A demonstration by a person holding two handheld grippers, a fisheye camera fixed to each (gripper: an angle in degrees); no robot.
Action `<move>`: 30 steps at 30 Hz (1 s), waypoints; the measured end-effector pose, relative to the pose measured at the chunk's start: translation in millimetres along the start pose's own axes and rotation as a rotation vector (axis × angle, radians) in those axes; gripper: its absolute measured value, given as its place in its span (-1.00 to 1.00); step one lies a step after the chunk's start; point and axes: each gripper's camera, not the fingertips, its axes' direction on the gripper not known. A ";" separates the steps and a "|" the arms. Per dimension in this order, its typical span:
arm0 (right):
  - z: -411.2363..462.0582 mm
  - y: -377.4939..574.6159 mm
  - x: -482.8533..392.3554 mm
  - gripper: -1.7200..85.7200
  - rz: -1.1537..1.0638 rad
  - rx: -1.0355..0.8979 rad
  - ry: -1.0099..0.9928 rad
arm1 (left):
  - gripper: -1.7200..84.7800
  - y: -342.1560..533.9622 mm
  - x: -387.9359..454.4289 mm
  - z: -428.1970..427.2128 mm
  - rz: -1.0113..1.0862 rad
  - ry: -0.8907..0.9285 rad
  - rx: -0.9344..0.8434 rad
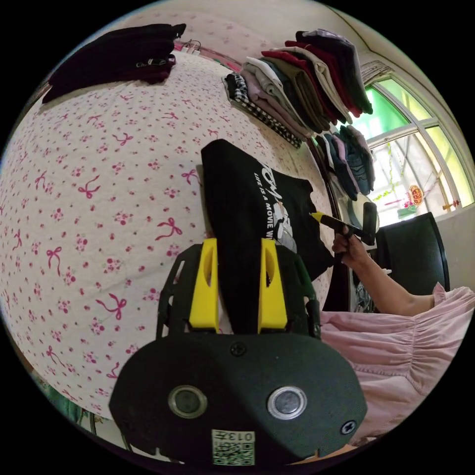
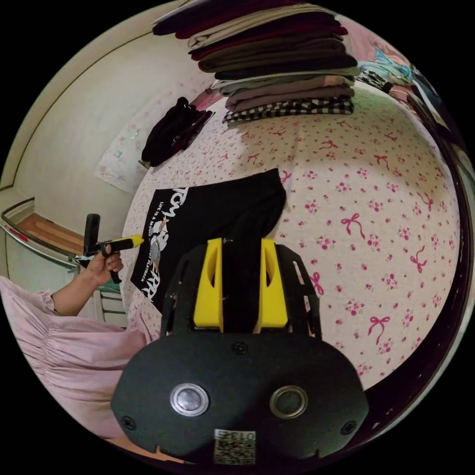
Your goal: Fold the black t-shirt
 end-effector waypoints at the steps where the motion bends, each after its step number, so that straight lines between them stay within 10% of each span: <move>1: 2.8 -2.7 -2.6 -0.75 -0.013 -0.007 0.001 | -0.70 -2.0 1.3 -3.6 0.013 -0.022 0.001; 30: 108.1 -91.4 -70.3 -0.80 -0.146 -0.060 -0.099 | -0.71 -33.9 -27.6 -61.7 -0.022 -0.119 -0.043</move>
